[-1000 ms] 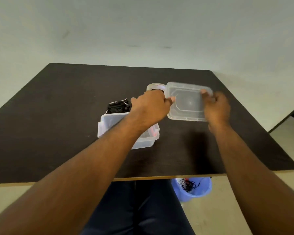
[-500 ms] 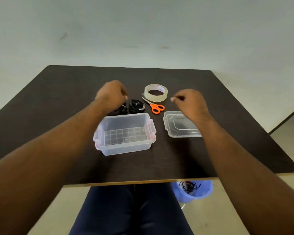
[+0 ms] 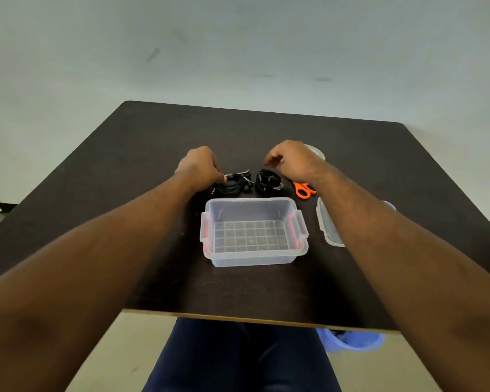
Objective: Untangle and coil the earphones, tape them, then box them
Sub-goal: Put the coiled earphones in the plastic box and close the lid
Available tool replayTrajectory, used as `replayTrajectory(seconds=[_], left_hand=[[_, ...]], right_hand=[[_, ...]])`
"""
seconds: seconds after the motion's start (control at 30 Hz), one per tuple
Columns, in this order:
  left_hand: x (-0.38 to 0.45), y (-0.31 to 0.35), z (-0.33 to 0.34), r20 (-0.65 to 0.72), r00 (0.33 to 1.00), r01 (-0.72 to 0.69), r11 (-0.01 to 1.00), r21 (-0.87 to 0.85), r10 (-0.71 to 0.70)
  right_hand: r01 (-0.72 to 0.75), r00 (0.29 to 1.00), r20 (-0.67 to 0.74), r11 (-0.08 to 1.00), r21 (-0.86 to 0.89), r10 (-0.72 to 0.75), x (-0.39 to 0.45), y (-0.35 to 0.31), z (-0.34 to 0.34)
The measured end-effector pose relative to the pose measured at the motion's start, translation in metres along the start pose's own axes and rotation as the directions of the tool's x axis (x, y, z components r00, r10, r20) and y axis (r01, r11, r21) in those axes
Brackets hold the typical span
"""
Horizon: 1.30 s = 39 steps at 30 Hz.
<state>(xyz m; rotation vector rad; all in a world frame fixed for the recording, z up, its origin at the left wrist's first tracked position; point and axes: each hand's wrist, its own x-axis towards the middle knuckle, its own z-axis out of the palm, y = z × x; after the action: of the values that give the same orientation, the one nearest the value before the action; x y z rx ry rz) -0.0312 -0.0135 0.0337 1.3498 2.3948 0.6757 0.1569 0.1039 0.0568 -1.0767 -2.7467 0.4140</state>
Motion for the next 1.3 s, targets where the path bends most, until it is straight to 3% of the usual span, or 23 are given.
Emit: replayTrajectory(seconds=[0.13, 0.37, 0.47, 0.57, 0.67, 0.83, 0.9, 1.03, 1.17, 1.3], left_hand=[[-0.001, 0.006, 0.007, -0.06, 0.998, 0.008, 1.0, 0.012, -0.007], [-0.012, 0.009, -0.007, -0.187, 0.982, -0.023, 0.997, -0.071, 0.01], [-0.029, 0.018, -0.034, -0.291, 0.953, -0.122, 0.985, -0.122, 0.082], [-0.062, 0.027, -0.062, -0.344, 0.922, -0.254, 0.948, -0.194, 0.177], [-0.101, 0.03, -0.079, -0.24, 0.899, -0.418, 0.882, -0.216, 0.366], [-0.128, 0.02, -0.067, -0.015, 0.793, -0.599, 0.776, -0.197, 0.608], [-0.122, 0.015, -0.054, 0.048, 0.784, -0.609, 0.781, -0.137, 0.619], [-0.109, 0.013, -0.033, 0.112, 0.761, -0.648, 0.746, 0.152, 0.639], [-0.103, 0.019, -0.029, 0.187, 0.799, -0.6, 0.736, 0.313, 0.571], [-0.097, 0.018, -0.021, 0.265, 0.81, -0.585, 0.7, 0.41, 0.523]], right_hand=[[-0.018, 0.986, 0.165, 0.998, 0.055, 0.009, -0.002, 0.02, 0.011], [-0.037, 0.999, -0.017, 0.996, 0.079, 0.039, -0.001, 0.018, 0.017], [-0.008, 0.981, -0.195, 0.996, 0.087, 0.025, -0.009, 0.016, -0.005], [0.048, 0.973, -0.232, 0.963, 0.266, 0.015, -0.032, 0.0, -0.039], [0.148, 0.973, -0.223, 0.895, 0.42, -0.057, -0.065, -0.02, -0.063], [0.277, 0.96, -0.137, 0.891, 0.36, -0.243, -0.103, -0.039, -0.054], [0.269, 0.963, -0.099, 0.896, 0.355, -0.25, -0.109, -0.039, -0.038], [0.261, 0.965, -0.11, 0.897, 0.357, -0.237, -0.11, -0.035, -0.009], [0.32, 0.945, -0.119, 0.936, 0.146, -0.304, -0.107, -0.028, 0.002], [0.287, 0.957, -0.04, 0.958, 0.025, -0.286, -0.104, -0.023, 0.008]])
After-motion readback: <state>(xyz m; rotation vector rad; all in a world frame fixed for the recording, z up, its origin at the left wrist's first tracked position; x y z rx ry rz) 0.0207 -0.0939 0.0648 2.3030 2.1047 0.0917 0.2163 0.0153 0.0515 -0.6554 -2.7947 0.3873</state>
